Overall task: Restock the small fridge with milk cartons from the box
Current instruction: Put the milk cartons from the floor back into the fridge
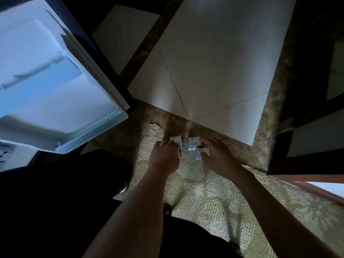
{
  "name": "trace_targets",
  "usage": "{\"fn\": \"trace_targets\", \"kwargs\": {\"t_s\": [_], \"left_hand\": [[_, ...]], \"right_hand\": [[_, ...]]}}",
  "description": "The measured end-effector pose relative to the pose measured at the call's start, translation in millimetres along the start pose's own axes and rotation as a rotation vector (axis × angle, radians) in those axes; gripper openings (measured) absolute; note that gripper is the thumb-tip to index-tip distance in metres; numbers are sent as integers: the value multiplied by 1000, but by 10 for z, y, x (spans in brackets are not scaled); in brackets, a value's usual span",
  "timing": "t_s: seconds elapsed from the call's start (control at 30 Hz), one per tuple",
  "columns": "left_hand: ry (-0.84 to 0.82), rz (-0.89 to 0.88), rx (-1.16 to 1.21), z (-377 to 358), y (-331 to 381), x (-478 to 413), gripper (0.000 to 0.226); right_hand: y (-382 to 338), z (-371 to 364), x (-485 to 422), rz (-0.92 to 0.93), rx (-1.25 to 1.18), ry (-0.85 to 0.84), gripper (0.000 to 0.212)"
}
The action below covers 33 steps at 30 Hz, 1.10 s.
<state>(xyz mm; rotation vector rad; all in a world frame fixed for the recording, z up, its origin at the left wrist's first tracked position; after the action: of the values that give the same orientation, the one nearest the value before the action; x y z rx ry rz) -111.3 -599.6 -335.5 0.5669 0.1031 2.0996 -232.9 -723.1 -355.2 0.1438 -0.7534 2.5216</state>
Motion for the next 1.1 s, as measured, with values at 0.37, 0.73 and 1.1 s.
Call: {"fn": "trace_targets", "kwargs": {"t_s": [0.37,0.73,1.1], "left_hand": [[11,121,157,-647,-321,-198,54],[115,128,72,-762,-399,-301,44],[197,61,68,-694,-344,-214,32]], "right_hand": [[229,-548,-25,-55,91,5,47],[449,-950,-84,-183,248,-102,55],[501,-897,-10,-174,193,-42,34]]}}
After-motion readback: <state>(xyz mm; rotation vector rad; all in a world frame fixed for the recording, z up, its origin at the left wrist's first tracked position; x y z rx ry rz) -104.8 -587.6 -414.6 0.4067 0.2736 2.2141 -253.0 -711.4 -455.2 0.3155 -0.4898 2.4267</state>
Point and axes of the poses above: each hand's wrist, its own x-axis away from the middle knuckle, its own z-axis out of the back of the hand, y = z × x, the point moved 7 cm from there along -x, towards the middle knuckle, and after that the axes turned 12 degrees about x, right-handed, at the moved point
